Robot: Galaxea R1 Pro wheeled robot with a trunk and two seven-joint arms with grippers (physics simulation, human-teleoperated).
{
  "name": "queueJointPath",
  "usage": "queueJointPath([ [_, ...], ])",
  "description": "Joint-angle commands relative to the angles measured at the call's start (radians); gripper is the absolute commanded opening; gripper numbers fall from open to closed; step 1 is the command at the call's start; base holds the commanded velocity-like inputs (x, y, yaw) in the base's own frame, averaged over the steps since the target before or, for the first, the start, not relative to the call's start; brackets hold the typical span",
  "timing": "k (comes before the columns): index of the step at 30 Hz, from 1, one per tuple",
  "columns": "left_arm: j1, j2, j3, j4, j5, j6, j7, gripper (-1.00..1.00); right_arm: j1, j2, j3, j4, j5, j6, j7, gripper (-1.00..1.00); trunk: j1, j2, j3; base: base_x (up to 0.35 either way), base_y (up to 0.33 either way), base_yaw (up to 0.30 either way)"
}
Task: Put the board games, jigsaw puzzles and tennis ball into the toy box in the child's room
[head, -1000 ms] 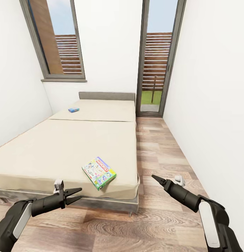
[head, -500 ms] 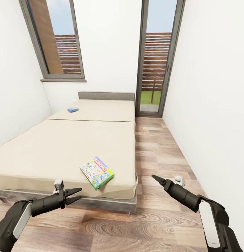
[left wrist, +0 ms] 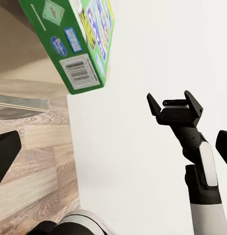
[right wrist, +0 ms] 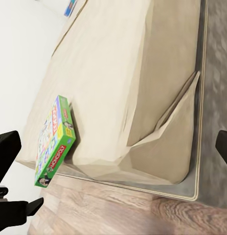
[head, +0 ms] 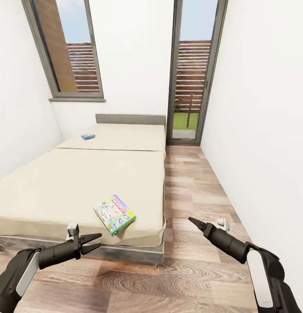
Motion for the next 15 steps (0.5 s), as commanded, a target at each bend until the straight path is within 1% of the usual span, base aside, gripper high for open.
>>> queueJointPath([
  [1, 0.0, 0.0, 0.001, 0.0, 0.002, 0.007, -0.002, 1.0, -0.001, 0.001, -0.003, 0.0, 0.003, 0.006, 0.006, 1.0, 0.0, 0.0, -0.001, 0.0, -0.008, 0.0],
  [6, 0.0, 0.0, 0.004, 0.0, 0.002, 0.007, -0.002, 1.0, -0.001, 0.001, -0.003, 0.0, 0.003, 0.006, 0.006, 1.0, 0.0, 0.0, -0.001, 0.022, -0.003, 0.0],
  [11, 0.0, 0.0, 0.005, 0.0, 0.001, 0.007, -0.001, 1.0, -0.001, 0.001, -0.003, 0.001, 0.003, 0.0, 0.006, 1.0, 0.0, 0.0, -0.001, 0.156, 0.024, 0.0],
  [15, 0.0, 0.0, 0.005, 0.0, 0.001, 0.007, -0.001, 1.0, -0.001, 0.0, -0.002, 0.001, 0.003, -0.034, 0.006, 1.0, 0.0, 0.0, -0.001, 0.098, 0.01, 0.0],
])
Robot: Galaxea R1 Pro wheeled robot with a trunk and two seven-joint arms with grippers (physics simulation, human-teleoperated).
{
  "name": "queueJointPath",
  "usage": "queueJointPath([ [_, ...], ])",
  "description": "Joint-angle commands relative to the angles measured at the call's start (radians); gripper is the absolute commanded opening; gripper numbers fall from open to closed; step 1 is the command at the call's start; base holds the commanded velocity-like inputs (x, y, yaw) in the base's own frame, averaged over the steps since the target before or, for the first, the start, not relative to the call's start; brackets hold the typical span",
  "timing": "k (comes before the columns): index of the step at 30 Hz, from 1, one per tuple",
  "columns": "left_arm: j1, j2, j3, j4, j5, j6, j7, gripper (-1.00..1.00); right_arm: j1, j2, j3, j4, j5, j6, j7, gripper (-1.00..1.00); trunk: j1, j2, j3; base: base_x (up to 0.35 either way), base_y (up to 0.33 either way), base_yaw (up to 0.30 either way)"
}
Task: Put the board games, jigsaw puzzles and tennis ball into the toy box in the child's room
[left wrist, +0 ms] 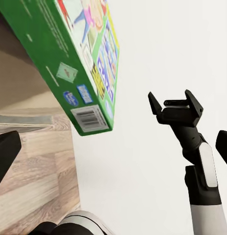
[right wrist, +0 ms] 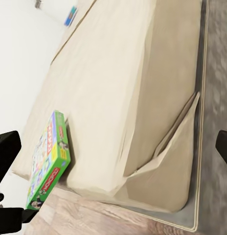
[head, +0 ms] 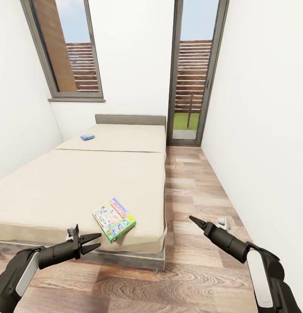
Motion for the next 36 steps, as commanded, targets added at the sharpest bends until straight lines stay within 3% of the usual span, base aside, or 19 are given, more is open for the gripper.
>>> queueJointPath([
  [1, 0.0, 0.0, 0.0, 0.0, 0.002, 0.007, -0.002, 1.0, -0.001, 0.001, -0.003, 0.0, 0.002, 0.0, 0.005, 1.0, 0.0, 0.0, -0.001, 0.054, 0.005, 0.0],
  [36, 0.0, 0.0, 0.0, 0.004, 0.002, 0.006, 0.0, 1.0, -0.001, 0.001, -0.002, 0.0, 0.002, -0.025, 0.005, 1.0, 0.0, 0.0, -0.001, 0.043, 0.001, 0.0],
])
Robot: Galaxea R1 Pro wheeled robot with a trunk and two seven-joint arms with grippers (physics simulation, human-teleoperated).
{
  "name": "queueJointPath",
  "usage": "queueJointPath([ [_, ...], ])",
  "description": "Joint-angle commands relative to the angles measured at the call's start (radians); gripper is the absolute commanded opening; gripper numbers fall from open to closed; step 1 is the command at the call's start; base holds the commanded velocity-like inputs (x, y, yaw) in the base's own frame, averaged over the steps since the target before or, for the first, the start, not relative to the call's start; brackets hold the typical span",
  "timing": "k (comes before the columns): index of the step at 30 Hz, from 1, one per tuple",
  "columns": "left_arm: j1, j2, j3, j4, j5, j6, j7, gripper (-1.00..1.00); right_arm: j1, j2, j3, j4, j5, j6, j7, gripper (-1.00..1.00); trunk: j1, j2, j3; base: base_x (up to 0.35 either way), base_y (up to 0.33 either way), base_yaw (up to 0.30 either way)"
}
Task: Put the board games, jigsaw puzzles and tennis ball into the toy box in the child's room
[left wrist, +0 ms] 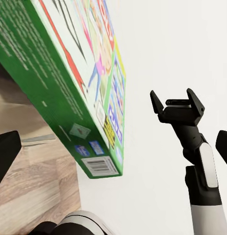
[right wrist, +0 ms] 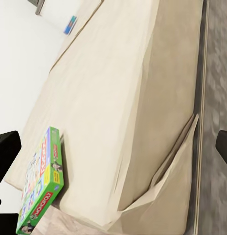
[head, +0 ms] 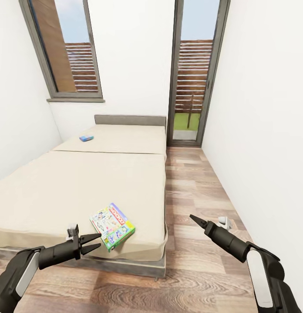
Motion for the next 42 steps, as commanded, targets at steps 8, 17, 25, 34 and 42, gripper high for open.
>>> queueJointPath([
  [8, 0.0, 0.0, 0.0, 0.0, 0.002, 0.006, -0.002, 1.0, -0.001, 0.001, -0.003, 0.0, 0.001, 0.006, 0.005, 1.0, 0.0, 0.0, -0.001, 0.008, 0.0, 0.0],
  [17, 0.0, 0.0, 0.0, 0.001, 0.002, 0.006, -0.002, 1.0, -0.001, 0.001, -0.003, 0.0, 0.001, 0.006, 0.005, 1.0, 0.004, -0.007, -0.004, 0.001, 0.0, 0.0],
  [25, 0.0, 0.0, 0.0, 0.001, 0.002, 0.007, -0.002, 1.0, -0.001, 0.001, -0.003, 0.0, 0.001, 0.006, 0.005, 1.0, 0.007, -0.009, -0.035, 0.0, 0.0, 0.0],
  [34, 0.0, 0.0, 0.0, 0.001, 0.002, 0.007, -0.002, 1.0, -0.001, 0.001, -0.003, 0.0, 0.0, 0.006, 0.005, 1.0, 0.008, -0.01, -0.043, 0.0, 0.0, 0.0],
  [42, 0.0, 0.0, 0.0, 0.001, 0.002, 0.007, -0.002, 1.0, -0.001, 0.001, -0.003, 0.0, 0.001, 0.006, 0.005, 1.0, 0.008, -0.01, -0.043, 0.0, 0.0, 0.0],
])
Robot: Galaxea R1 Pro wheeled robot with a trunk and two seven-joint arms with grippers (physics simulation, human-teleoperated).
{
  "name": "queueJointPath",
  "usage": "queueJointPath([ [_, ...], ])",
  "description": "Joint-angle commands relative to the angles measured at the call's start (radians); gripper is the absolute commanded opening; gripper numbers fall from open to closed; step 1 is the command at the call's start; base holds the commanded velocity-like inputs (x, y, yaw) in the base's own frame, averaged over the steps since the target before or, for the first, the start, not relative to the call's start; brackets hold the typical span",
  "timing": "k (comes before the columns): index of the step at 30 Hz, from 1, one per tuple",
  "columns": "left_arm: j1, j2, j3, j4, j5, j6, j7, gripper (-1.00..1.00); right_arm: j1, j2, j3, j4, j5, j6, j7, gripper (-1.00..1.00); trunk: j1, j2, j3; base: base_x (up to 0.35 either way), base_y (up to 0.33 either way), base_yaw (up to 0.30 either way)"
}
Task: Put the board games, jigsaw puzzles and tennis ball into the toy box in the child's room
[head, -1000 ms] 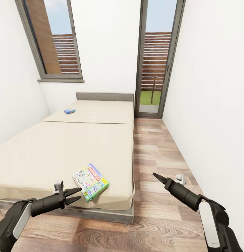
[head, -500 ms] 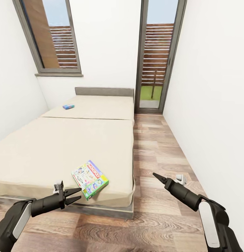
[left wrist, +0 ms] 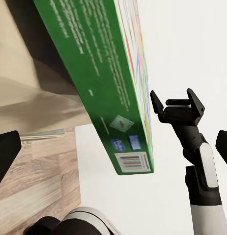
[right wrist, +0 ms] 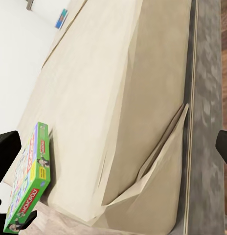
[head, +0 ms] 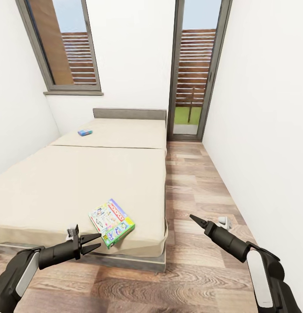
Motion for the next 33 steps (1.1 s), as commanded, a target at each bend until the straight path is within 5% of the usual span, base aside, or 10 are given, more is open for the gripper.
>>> queueJointPath([
  [1, 0.0, 0.0, 0.0, 0.0, 0.002, 0.006, -0.002, 1.0, -0.001, 0.001, -0.003, 0.0, 0.001, 0.006, 0.005, 1.0, 0.0, 0.0, -0.001, 0.0, 0.0, 0.0],
  [33, 0.0, 0.0, 0.0, 0.0, 0.002, 0.006, -0.002, 1.0, 0.0, 0.001, -0.003, 0.0, 0.001, 0.006, 0.005, 1.0, 0.0, 0.0, -0.001, 0.0, -0.064, 0.0],
])
